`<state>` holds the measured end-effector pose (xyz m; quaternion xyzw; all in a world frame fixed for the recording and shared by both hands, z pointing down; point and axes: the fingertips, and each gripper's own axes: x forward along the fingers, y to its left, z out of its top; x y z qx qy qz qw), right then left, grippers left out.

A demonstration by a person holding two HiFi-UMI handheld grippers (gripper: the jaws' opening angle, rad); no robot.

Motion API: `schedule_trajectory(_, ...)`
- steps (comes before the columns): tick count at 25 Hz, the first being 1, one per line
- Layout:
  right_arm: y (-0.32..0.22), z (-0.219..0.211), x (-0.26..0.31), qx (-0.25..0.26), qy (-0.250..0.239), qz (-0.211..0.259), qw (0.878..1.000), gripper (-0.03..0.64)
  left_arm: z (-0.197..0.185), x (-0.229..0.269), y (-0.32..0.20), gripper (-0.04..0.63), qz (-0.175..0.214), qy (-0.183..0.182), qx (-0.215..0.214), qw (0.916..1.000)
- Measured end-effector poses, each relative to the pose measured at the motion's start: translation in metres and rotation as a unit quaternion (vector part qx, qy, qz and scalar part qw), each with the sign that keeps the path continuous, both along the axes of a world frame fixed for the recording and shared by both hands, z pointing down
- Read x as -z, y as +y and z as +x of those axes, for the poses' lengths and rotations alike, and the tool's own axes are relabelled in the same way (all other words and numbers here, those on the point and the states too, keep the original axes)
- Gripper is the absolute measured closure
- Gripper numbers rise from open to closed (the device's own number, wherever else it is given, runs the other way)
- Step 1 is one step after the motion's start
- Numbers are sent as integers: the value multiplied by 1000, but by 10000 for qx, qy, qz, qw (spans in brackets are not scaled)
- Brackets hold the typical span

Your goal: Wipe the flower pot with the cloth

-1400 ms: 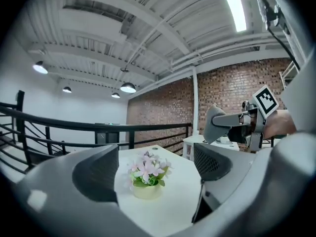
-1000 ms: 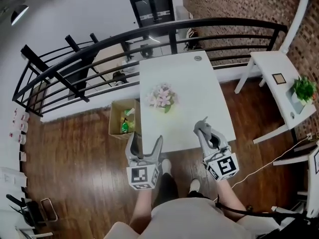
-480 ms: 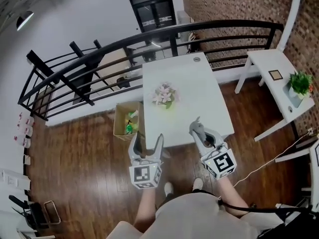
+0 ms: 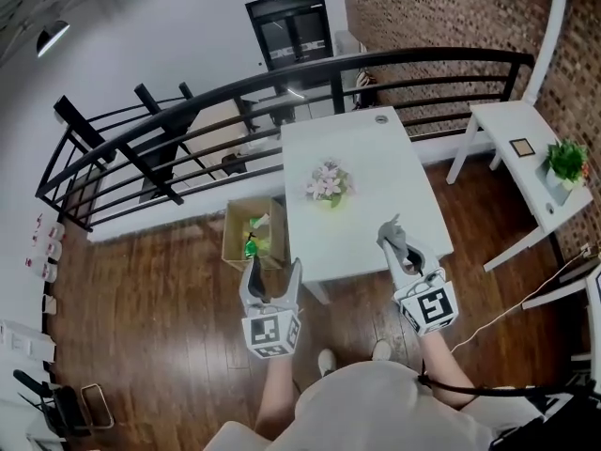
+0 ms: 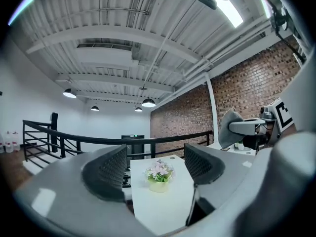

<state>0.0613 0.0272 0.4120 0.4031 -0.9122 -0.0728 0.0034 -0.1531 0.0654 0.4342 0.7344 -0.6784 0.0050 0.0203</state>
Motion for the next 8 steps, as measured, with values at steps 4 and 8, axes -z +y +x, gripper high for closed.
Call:
schedule_trajectory(4,0,-6,-2,-73,-79,-74,9999,607,-8,9,-2,225,126,-53,-81,9999)
schedule_trajectory(8,1,-11,0,-124,-83,-58,9999,607,-12,8,-2,225,131,-16,-135,9998)
